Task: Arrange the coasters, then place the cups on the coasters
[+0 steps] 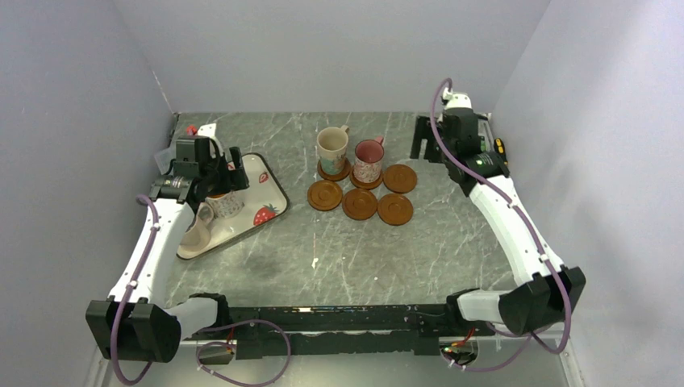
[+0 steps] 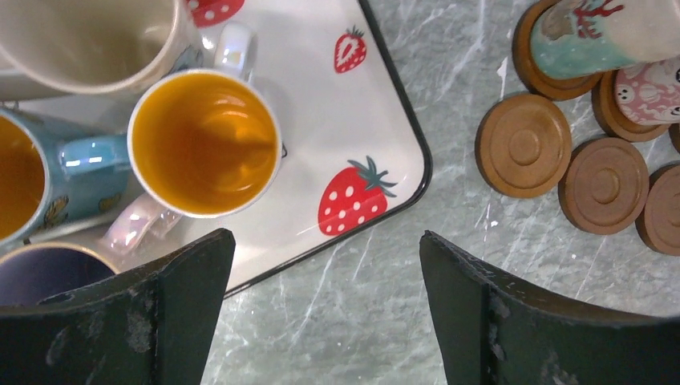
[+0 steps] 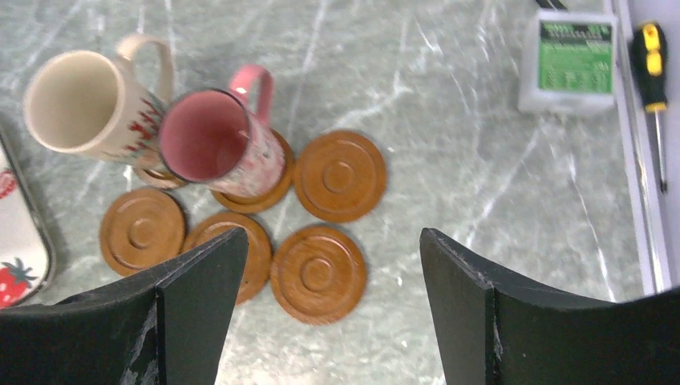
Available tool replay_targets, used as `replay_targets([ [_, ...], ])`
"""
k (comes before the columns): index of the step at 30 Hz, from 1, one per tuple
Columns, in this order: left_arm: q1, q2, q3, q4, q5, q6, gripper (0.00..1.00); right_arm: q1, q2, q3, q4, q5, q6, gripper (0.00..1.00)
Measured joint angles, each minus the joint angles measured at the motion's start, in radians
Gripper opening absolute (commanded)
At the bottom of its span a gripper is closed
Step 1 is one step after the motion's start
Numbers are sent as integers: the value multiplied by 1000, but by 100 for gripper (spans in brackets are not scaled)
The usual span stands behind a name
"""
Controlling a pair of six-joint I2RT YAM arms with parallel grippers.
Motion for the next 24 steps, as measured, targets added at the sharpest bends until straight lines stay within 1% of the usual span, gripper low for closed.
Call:
replay_targets([
  [3,32,1,0,-32,13,-11,86,-49,-77,-90,-3,-24,1,84],
  [6,48,17,4,-43,24,-9,78,-58,-137,-169,-16,-60,9,84],
  [9,50,76,48,-54,29,6,72,-58,-183,-219,-19,-106,21,84],
  [14,50,222,158,-51,-5,32,66,-58,-238,-264,-21,-158,49,84],
  [20,50,309,161,-55,-42,34,64,-58,-280,-286,-21,-182,69,84],
  [22,50,317,157,-53,-43,34,61,-58,-290,-291,-22,-184,71,84],
  [24,50,329,157,-51,-44,33,54,-58,-298,-293,-22,-193,75,84],
])
